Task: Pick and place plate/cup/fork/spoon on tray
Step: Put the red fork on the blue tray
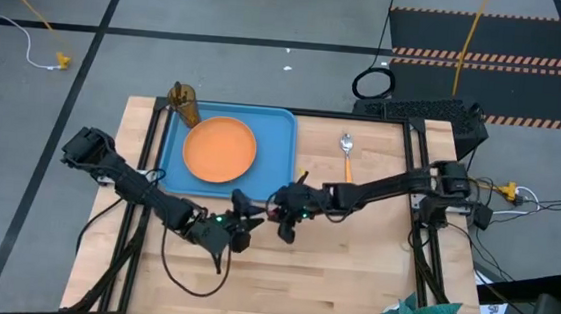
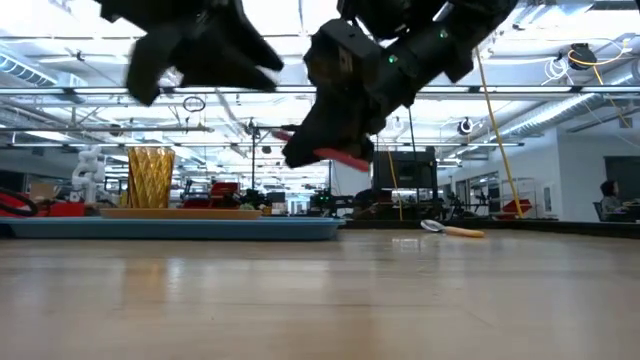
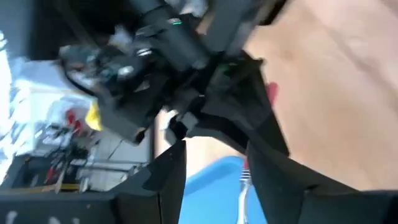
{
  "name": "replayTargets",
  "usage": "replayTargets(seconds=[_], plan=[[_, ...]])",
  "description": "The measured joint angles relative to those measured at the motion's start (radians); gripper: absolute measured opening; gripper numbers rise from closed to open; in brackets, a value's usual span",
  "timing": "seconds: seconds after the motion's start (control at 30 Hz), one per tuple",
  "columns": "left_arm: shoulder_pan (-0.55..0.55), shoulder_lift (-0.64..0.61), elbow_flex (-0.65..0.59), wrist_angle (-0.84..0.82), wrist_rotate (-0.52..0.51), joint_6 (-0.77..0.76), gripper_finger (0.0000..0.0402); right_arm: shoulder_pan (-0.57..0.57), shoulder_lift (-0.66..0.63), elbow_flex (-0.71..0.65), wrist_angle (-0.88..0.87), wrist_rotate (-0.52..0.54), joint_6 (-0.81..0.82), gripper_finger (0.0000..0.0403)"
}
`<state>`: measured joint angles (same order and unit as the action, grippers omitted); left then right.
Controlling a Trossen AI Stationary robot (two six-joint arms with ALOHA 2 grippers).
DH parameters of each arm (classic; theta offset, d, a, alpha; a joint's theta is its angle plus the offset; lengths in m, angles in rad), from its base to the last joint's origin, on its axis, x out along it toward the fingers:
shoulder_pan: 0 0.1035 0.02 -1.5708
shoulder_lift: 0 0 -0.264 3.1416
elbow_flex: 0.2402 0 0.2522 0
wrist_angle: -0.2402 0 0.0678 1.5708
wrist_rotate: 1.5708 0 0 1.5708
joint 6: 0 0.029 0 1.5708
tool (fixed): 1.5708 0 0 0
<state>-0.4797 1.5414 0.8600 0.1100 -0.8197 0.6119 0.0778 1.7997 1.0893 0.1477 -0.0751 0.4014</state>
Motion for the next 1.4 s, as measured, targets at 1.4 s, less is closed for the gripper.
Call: replayTargets(seconds=[1.4], plan=[[0.152,0.008,0.000,0.375,-0.027,-0.814,0.0169,-0.130,-0.277,-0.246,0.214,0.190,-0.073,0.0041]])
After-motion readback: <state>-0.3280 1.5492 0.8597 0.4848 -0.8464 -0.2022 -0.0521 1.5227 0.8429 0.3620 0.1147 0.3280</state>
